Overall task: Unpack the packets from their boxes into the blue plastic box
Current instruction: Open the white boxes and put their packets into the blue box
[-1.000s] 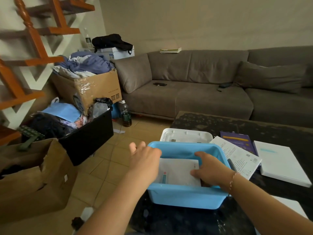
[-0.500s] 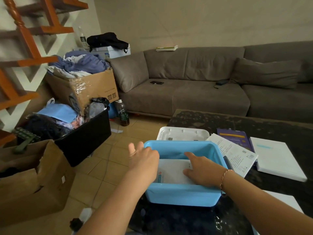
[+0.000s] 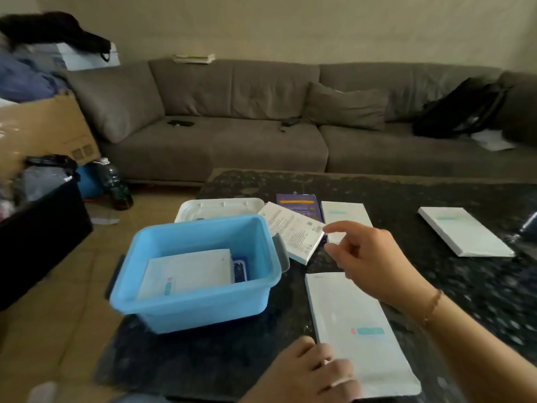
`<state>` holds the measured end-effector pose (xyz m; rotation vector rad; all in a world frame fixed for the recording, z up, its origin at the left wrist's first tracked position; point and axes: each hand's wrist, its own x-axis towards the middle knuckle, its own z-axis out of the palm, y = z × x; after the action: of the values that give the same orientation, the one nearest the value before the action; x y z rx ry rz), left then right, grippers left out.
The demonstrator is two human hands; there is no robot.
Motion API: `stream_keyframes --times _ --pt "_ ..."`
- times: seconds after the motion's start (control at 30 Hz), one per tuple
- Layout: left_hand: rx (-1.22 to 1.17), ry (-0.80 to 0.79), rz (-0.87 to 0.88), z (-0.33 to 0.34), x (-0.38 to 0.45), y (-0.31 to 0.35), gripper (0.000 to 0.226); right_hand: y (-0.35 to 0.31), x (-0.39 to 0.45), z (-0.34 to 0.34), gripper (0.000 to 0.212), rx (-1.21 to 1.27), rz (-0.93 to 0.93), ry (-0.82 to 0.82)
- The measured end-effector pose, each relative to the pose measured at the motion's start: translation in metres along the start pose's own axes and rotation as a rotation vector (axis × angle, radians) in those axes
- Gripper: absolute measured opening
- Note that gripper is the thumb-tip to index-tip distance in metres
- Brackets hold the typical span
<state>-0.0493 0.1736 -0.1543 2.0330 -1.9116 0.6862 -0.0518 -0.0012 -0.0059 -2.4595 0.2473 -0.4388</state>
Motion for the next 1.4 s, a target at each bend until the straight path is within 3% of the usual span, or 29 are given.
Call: stream_keyframes --times 0.2,0.33,0.43,0.5,0.67,0.87,1.07,1.23,1.4 --pt "-0.208 0.249 -0.236 0.005 0.022 0.009 0.014 0.052 -0.061 -0.020 0.019 0.039 -0.001 0.253" --pt "-0.493 0.390 -0.567 -0.007 0.049 0.004 0.011 0.057 -0.102 -0.021 0.012 -0.080 -0.400 0.568" --pt "-0.680 0.425 -0.882 -0.023 0.074 -0.001 0.010 0.066 -0.114 -0.012 0.010 -0.198 -0.620 0.490" --pt "-0.783 0.458 -0.966 -0.032 0.084 -0.007 0.007 0.073 -0.110 -0.002 0.017 -0.250 -0.633 0.414" --pt "-0.866 0.419 -1.013 -0.038 0.096 -0.015 0.015 0.073 -0.090 0.012 0.010 -0.338 -0.488 0.334" --pt "-0.877 0.406 -1.006 -0.038 0.101 -0.015 0.014 0.064 -0.083 0.022 0.041 -0.602 -0.327 0.151" --pt "-0.849 0.348 -1.006 -0.036 0.094 -0.015 0.032 0.071 -0.088 0.025 0.031 -0.569 -0.453 0.348" --pt "-0.957 0.285 -0.985 -0.039 0.091 -0.014 0.023 0.068 -0.109 0.010 0.025 -0.606 -0.611 0.508" --pt "-0.946 0.222 -0.911 -0.040 0.083 -0.015 0.009 0.066 -0.130 -0.009 0.014 -0.643 -0.697 0.534"
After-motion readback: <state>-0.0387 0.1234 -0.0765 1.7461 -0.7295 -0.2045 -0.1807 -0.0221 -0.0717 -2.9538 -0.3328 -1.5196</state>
